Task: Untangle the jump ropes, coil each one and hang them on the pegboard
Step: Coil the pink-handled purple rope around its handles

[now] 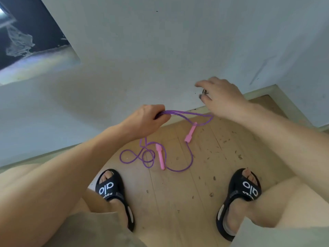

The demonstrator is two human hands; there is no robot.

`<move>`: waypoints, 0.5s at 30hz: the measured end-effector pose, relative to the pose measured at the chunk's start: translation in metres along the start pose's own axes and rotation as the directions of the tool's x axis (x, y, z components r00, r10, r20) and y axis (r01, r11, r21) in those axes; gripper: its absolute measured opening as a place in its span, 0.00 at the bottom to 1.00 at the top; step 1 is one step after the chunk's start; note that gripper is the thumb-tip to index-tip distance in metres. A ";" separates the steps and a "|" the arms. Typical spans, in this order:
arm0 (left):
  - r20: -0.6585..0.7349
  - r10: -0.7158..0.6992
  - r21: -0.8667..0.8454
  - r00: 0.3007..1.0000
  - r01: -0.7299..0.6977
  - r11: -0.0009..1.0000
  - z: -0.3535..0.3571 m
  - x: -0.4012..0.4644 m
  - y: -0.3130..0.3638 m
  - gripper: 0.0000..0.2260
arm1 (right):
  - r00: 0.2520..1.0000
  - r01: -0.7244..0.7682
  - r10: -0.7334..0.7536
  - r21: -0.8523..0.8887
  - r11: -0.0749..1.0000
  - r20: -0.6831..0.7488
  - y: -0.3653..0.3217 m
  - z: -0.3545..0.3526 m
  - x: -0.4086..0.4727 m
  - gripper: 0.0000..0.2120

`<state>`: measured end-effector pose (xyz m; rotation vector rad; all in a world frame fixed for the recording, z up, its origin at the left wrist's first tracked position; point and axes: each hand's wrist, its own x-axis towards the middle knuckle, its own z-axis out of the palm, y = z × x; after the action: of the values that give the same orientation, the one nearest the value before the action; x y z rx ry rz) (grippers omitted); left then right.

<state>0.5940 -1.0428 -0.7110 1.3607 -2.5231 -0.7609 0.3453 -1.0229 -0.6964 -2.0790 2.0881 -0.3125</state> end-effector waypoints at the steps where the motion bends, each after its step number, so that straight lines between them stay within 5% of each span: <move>1: -0.012 0.021 -0.008 1.000 -0.021 1.000 0.002 0.004 0.005 0.16 | 0.997 0.059 -0.053 0.104 0.993 -0.059 -0.013 0.003 -0.006 0.17; 3: -0.027 0.053 -0.031 0.998 -0.054 0.998 0.003 0.008 0.014 0.12 | 0.999 0.035 -0.030 0.497 0.867 -0.018 -0.048 0.007 -0.020 0.17; 5: -0.034 0.085 -0.087 0.996 -0.087 0.992 0.001 0.009 0.020 0.09 | 0.991 -0.104 0.014 0.686 0.720 0.135 -0.073 0.019 -0.024 0.19; 11: 0.062 -0.006 -0.017 0.998 0.007 1.000 -0.015 0.006 0.006 0.19 | 0.988 0.154 -0.142 0.276 0.949 -0.065 -0.057 0.012 0.001 0.23; 15: 0.152 -0.161 0.166 0.975 0.135 0.977 -0.023 -0.002 -0.036 0.20 | 0.996 -0.074 0.070 -0.083 0.994 -0.053 0.003 -0.012 0.017 0.19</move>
<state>0.6305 -1.0657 -0.7100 1.6158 -2.6797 -0.7451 0.3392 -1.0394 -0.6855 -2.0565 2.2365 -0.2736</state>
